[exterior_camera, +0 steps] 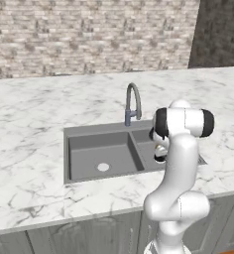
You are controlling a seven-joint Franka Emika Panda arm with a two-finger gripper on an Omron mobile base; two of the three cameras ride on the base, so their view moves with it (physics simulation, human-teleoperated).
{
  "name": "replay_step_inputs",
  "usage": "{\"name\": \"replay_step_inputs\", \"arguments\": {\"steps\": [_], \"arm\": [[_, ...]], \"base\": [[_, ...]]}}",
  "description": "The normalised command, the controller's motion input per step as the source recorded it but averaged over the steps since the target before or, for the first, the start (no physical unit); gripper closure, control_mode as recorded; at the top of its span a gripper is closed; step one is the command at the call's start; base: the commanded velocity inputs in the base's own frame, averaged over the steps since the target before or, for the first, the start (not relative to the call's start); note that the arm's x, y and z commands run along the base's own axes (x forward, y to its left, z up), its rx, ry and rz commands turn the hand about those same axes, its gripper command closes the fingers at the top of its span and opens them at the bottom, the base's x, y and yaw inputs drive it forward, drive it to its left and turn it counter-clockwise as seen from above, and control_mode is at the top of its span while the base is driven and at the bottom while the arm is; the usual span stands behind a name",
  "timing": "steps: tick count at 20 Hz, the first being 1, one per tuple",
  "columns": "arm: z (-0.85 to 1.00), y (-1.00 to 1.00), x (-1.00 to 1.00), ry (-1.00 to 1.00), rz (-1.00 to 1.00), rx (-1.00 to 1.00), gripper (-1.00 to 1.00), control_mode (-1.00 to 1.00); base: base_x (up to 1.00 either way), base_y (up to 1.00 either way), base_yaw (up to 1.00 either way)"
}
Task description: Move any existing items from the left basin to the right basin for drying. Then move the glass cup from the counter to the left basin of the sink for washing.
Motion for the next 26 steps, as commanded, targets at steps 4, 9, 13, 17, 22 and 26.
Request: {"name": "replay_step_inputs", "arguments": {"steps": [4, 9, 13, 17, 22, 26], "arm": [[0.78, 0.00, -0.24, -0.07, 0.00, 0.06, -1.00, -1.00], [1.00, -0.02, -0.16, -0.06, 0.00, 0.02, -1.00, -1.00], [1.00, -0.24, -0.28, -0.05, 0.03, 0.00, -1.00, -1.00], [1.00, -0.41, -0.29, -0.04, 0.06, -0.04, -1.00, -1.00], [1.00, -0.55, -0.11, -0.01, 0.07, -0.11, -1.00, -1.00], [0.61, -0.75, 0.00, -0.05, 0.14, -0.23, -1.00, -1.00]], "base": [[0.00, 0.00, 0.00], [0.00, 0.00, 0.00], [0.00, 0.00, 0.00], [0.00, 0.00, 0.00], [0.00, 0.00, 0.00], [0.00, 0.00, 0.00]]}}
